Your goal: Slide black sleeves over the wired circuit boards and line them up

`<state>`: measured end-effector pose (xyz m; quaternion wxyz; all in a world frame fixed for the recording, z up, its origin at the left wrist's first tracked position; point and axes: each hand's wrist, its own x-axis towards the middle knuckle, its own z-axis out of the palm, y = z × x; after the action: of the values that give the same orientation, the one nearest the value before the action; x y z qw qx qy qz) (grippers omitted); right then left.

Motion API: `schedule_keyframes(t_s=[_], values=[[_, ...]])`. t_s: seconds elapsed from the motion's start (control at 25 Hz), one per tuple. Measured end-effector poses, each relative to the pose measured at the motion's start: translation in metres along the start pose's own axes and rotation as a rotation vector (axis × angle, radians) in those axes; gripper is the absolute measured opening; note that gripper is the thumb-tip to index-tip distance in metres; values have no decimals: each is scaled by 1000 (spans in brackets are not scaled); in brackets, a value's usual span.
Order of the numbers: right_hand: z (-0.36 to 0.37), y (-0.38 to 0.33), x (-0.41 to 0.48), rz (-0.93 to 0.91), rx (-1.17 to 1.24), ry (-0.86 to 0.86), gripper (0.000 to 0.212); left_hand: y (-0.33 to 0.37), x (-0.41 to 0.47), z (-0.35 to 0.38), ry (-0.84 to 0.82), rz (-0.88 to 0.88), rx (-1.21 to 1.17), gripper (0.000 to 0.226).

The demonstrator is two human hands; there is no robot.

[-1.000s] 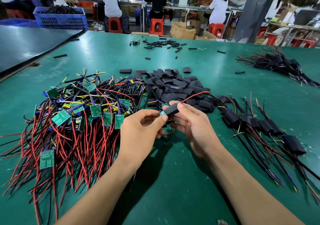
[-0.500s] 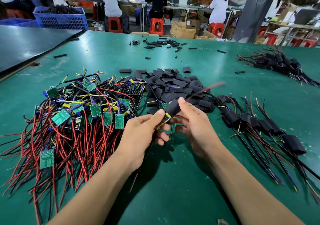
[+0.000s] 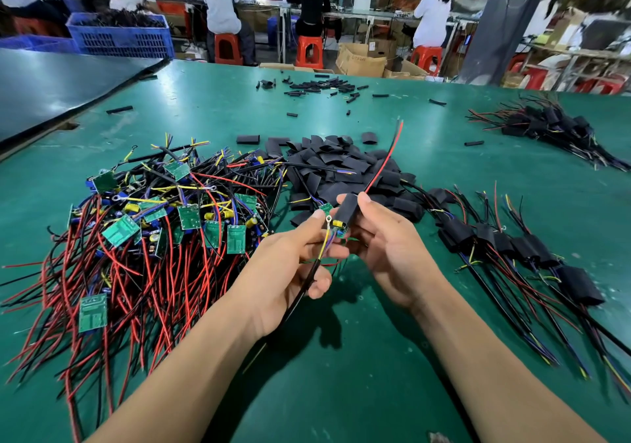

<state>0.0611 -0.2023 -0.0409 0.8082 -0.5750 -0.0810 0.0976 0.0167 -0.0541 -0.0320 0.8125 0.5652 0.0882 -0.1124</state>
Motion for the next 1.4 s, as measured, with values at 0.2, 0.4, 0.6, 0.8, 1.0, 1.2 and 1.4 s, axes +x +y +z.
schedule_keyframes(t_s=[0.2,0.4,0.6,0.8,1.0,1.2,1.4], values=[[0,0,0,10,-26,82,22,-2,-2,0,4,216,120,48],[3,-1,0,4,68,100,21,-9,-4,1,223,398,570,32],[3,3,2,5,16,94,25,-10,-4,1,320,474,620,9],[-1,5,5,21,6,100,26,-10,-6,3,307,482,636,7],[0,5,2,-1,-41,43,22,-9,-5,2,329,510,666,16],[1,12,-1,-66,-179,70,14,-11,-3,0,386,539,639,19],[6,16,-5,-120,-289,31,14,-13,2,-4,408,537,583,14]])
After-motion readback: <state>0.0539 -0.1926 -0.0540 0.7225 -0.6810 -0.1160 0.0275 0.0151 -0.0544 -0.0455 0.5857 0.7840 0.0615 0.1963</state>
